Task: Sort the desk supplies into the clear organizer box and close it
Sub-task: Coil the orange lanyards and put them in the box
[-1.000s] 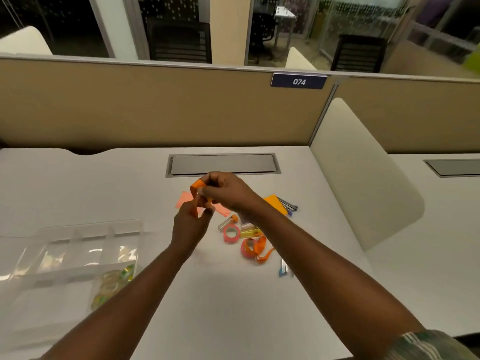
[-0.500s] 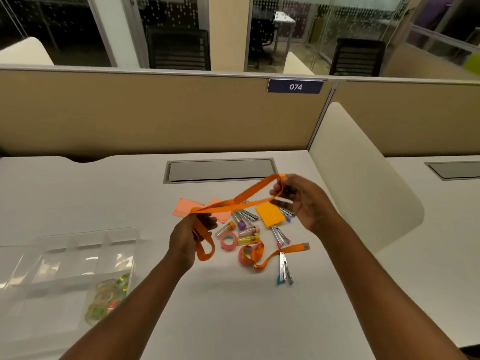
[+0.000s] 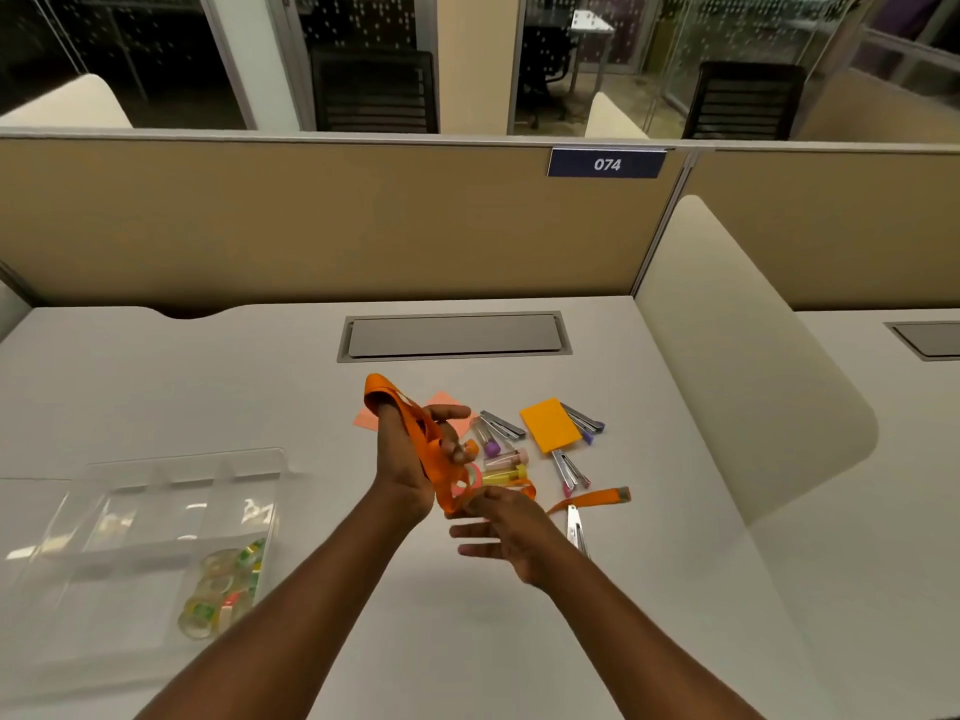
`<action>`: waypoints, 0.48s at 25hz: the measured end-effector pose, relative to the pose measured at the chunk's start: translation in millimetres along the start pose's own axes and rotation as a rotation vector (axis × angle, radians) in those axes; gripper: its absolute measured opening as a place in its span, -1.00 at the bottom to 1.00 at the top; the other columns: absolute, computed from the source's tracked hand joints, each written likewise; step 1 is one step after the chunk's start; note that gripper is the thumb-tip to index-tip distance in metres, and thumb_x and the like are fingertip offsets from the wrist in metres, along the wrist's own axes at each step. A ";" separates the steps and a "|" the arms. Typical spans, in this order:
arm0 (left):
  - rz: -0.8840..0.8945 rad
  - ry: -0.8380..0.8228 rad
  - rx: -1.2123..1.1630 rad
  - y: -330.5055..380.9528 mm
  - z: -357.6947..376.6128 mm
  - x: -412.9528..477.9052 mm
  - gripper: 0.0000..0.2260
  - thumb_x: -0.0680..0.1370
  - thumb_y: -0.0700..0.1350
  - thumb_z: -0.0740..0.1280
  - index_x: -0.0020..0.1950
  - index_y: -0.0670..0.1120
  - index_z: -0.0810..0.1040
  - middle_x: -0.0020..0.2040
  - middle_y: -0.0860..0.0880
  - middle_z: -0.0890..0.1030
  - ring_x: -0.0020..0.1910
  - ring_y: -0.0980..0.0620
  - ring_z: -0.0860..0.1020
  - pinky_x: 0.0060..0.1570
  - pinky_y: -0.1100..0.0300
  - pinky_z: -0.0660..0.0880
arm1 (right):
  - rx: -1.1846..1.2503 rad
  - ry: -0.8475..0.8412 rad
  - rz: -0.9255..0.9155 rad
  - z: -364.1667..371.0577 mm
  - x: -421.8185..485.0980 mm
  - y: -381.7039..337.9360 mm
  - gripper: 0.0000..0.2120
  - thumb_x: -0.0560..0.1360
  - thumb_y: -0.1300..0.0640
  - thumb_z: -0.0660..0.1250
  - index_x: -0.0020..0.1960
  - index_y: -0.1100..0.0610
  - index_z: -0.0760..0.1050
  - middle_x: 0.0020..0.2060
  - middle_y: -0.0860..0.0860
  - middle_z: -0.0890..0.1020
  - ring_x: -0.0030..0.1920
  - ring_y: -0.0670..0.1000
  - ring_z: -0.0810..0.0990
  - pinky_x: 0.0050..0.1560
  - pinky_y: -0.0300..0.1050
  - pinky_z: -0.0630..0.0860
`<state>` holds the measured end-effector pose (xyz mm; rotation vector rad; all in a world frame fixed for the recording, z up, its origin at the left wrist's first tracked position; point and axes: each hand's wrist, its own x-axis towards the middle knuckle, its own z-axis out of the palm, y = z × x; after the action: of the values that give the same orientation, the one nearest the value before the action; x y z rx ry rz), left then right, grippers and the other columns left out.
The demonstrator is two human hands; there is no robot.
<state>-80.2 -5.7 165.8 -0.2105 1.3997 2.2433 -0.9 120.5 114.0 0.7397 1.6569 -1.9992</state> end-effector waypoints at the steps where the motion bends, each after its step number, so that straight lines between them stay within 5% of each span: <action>1: 0.001 0.048 0.111 -2.2 -0.4 -1.1 -0.12 0.47 0.47 -0.13 -0.01 -0.25 0.65 -0.49 -0.12 0.46 -0.50 -0.02 0.44 -0.29 0.13 0.49 | -0.086 0.019 -0.053 1.3 0.3 -6.2 -0.73 0.54 -0.02 0.38 0.16 0.11 0.58 0.02 0.06 0.72 0.00 0.06 0.72 -0.05 -0.02 0.69; 4: 0.033 0.206 0.478 -9.5 -2.7 -6.0 -0.21 0.37 0.51 -0.04 -0.05 -0.13 0.64 -0.45 -0.02 0.44 -0.44 0.04 0.43 -0.25 0.08 0.51 | -0.426 0.070 -0.303 0.8 -2.2 -27.5 -0.78 0.58 0.05 0.33 0.15 0.14 0.60 -0.01 0.06 0.71 -0.03 0.00 0.69 -0.03 -0.07 0.67; 7: 0.133 0.288 0.726 -17.6 -3.8 -10.3 -0.40 0.49 0.43 0.04 -0.18 -0.02 0.62 -0.32 0.02 0.58 -0.25 0.02 0.58 -0.10 -0.03 0.61 | -0.742 0.089 -0.495 7.0 -4.5 -43.2 -0.81 0.58 0.10 0.33 0.13 0.13 0.63 -0.02 0.05 0.72 -0.07 -0.03 0.66 0.02 -0.12 0.60; 12: -0.007 0.281 0.924 -23.5 -6.8 -7.6 -0.27 0.37 0.55 0.01 -0.30 -0.08 0.59 -0.40 -0.03 0.63 -0.37 0.01 0.59 -0.25 0.13 0.51 | -0.618 0.051 -0.479 9.3 -0.2 -33.5 -0.82 0.59 0.08 0.31 0.07 0.13 0.63 -0.09 0.05 0.72 -0.14 -0.02 0.67 -0.11 -0.18 0.57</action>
<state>-63.2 -5.7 146.7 -0.2070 2.3999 1.3780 -23.2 117.6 140.5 0.1757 2.4808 -1.5728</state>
